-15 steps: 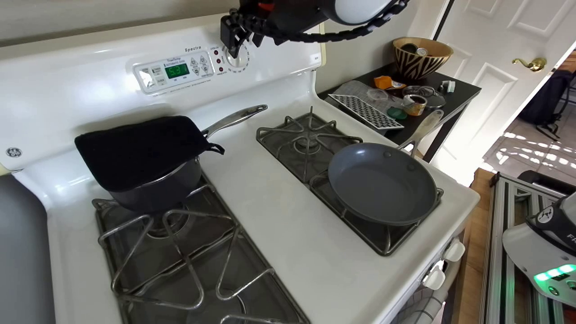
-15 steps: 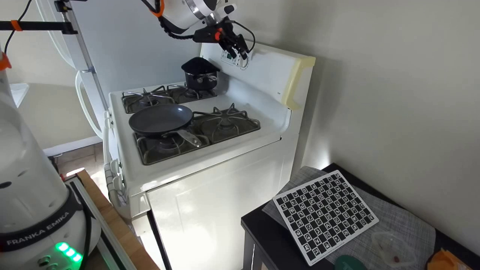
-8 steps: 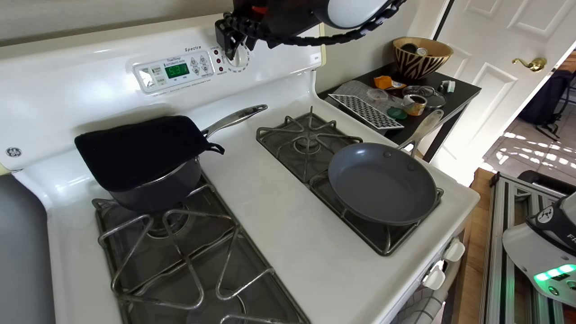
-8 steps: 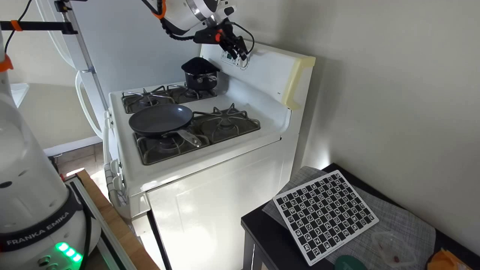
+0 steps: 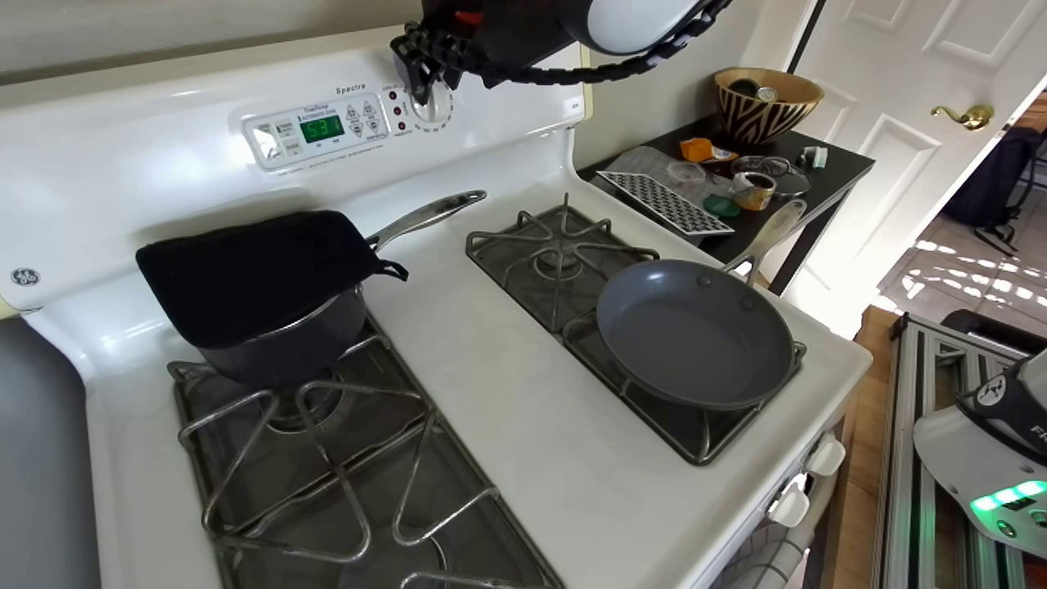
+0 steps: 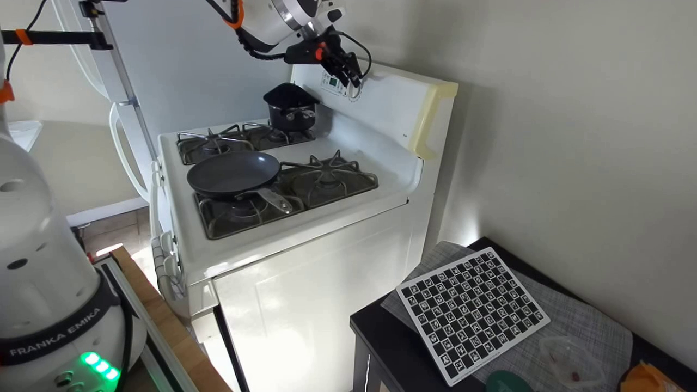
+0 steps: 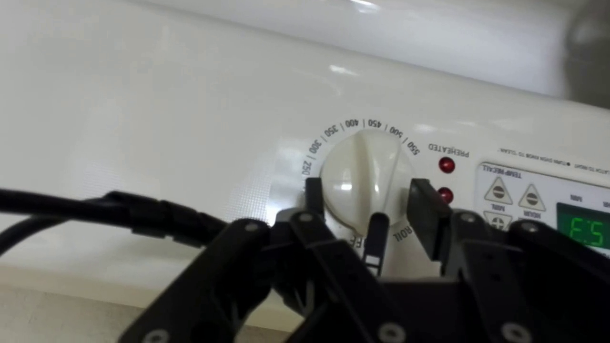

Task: Turn the stove on the switch to the left

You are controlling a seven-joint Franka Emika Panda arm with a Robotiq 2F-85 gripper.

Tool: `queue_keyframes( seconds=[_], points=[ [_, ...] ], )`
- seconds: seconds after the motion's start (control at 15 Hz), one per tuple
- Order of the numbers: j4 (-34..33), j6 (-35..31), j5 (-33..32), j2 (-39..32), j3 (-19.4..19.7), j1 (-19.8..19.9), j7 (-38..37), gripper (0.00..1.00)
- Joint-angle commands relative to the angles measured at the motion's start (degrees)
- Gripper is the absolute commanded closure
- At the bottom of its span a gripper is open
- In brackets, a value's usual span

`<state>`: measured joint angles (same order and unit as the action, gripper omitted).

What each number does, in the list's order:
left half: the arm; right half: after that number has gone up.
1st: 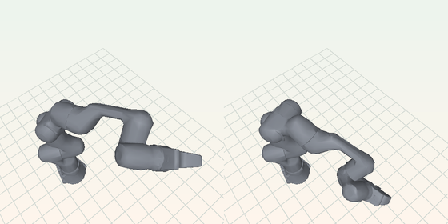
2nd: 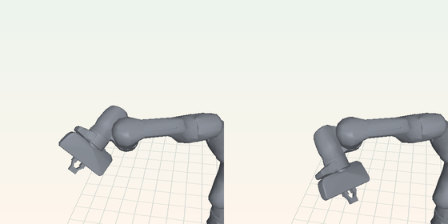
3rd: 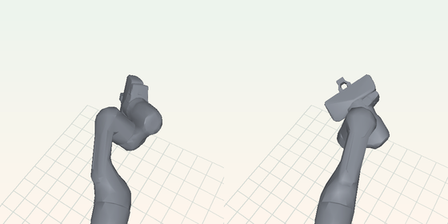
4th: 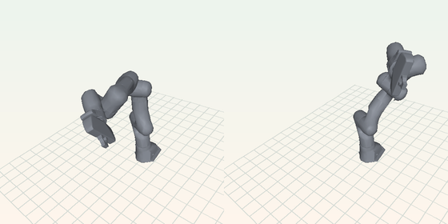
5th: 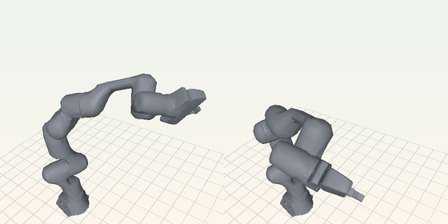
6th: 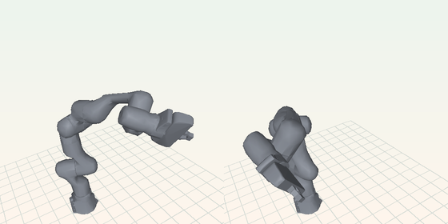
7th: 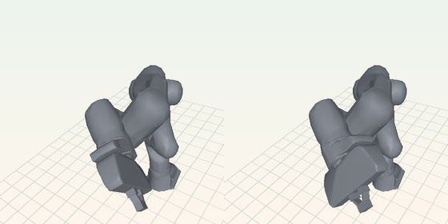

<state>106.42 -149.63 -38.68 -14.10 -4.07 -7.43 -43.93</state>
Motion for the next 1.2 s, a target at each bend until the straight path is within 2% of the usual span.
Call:
queue_keyframes(
  seconds=[0.0, 0.27, 0.33, 0.47, 0.53, 0.93, 1.0, 1.13],
  points=[
    [-1.12, 1.08, 0.22, -0.93, 2.47, -2.83, -1.55, 0.53],
    [-1.00, 0.99, 0.51, -1.17, 3.18, -3.83, -1.38, 0.59],
    [-1.01, 1.04, 0.56, -1.18, 3.34, -3.98, -1.35, 0.65],
    [-0.99, 1.03, 0.63, -1.13, 3.55, -4.08, -1.33, 0.65],
    [-1.04, 1.22, 0.56, -1.04, 3.68, -4.13, -1.37, 0.68],
    [-0.82, 1.81, 1.52, -0.86, 3.49, -4.26, -0.83, 0.68],
    [-0.81, 2.01, 1.79, -0.83, 3.44, -4.22, -0.65, 0.71],
    [-0.81, 2.41, 1.97, -0.75, 3.42, -4.27, -0.62, 0.66]
  ],
)
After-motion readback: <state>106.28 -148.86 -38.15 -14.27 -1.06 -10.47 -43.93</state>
